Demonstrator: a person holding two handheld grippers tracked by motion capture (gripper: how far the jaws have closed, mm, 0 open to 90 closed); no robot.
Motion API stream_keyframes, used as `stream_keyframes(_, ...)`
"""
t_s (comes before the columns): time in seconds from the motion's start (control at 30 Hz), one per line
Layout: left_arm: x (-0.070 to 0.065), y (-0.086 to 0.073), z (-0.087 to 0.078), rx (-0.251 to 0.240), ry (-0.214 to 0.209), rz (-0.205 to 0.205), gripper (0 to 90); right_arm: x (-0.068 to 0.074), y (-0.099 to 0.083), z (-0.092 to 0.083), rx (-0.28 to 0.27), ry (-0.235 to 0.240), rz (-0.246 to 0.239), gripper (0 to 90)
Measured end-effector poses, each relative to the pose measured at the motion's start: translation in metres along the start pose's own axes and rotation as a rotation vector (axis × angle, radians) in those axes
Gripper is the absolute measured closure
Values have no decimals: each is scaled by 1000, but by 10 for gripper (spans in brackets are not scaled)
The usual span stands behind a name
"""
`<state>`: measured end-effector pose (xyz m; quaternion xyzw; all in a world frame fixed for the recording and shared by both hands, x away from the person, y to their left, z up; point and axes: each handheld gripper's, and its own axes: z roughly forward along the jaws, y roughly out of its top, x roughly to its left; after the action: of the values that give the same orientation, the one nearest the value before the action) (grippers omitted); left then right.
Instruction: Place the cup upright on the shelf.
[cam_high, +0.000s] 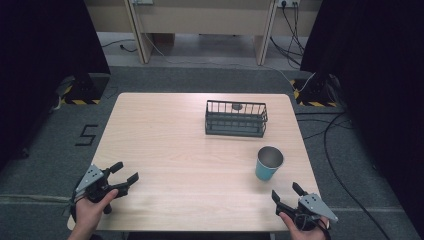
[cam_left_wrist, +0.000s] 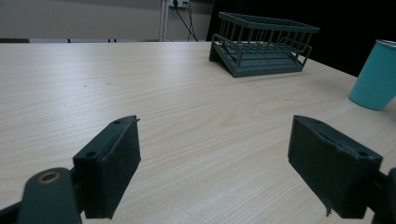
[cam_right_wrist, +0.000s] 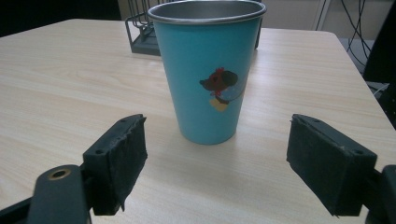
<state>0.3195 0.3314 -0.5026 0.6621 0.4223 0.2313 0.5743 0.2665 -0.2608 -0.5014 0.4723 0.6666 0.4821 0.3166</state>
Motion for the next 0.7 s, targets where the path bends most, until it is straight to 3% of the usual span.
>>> stream_keyframes(0.7, -2, 0, 0, 0, -11, 6, 163, -2, 11, 17, 5, -5, 24, 154)
